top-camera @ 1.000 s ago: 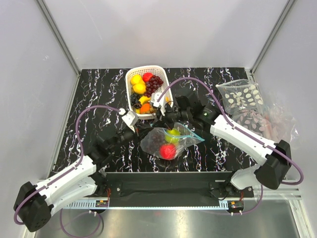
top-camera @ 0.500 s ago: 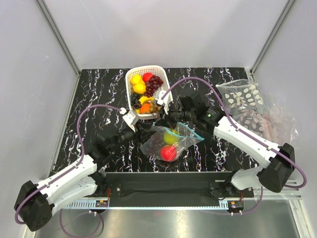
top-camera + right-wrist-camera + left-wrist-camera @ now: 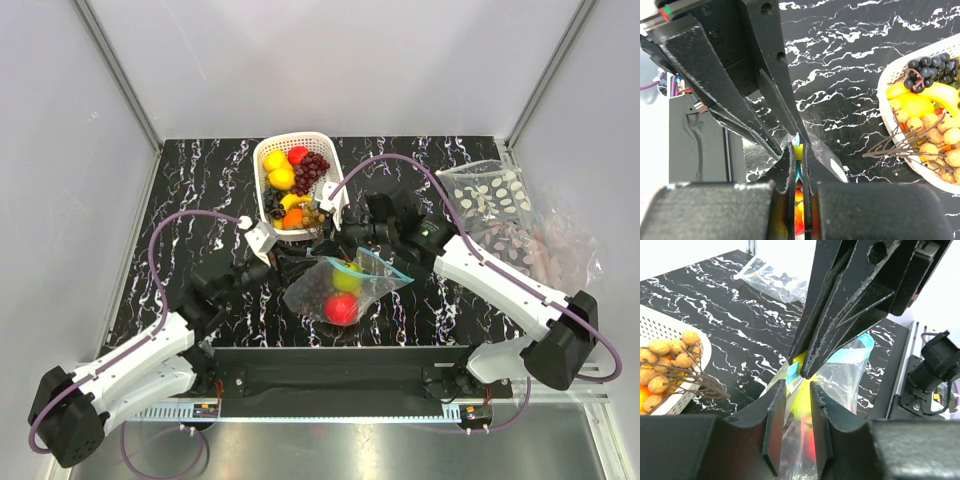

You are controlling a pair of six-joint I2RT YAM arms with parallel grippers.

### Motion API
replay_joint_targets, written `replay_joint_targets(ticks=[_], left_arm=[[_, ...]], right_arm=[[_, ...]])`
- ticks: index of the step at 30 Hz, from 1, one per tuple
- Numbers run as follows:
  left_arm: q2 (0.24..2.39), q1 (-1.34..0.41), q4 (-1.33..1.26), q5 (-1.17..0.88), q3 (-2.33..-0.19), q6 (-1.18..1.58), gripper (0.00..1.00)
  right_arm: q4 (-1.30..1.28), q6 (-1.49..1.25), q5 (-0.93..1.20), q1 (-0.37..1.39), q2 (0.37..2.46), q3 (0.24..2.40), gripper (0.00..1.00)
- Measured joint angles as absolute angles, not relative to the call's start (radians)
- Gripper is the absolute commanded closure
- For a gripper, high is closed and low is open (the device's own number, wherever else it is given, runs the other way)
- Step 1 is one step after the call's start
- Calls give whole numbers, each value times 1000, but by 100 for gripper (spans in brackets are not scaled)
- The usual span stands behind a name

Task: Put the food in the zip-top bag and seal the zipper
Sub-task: Zip the zipper food storage bag at the center of the board.

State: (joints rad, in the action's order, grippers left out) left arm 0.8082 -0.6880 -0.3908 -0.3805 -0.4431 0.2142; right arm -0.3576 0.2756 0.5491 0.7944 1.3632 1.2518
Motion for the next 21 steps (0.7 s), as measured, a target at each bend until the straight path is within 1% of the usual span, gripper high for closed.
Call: replay_joint_targets(ticks=[2, 5, 6, 7, 21], left_arm=[[814, -688, -398, -388, -449, 216, 73], [825, -688, -408, -398, -458, 220, 84], [828, -688, -413, -399, -460, 222, 98], [830, -687, -414, -402, -462, 225, 100], [818, -687, -395, -399, -467, 272, 100]], right_arm=[[-355, 272, 555, 794, 1358, 1252, 100], [-345, 268, 568, 794, 1348, 1249, 100], [-343, 267, 569, 794, 1345, 1249, 100], [-342, 266, 569, 794, 1343, 1249, 100], [-266, 240, 557, 791, 1285, 1166, 100]])
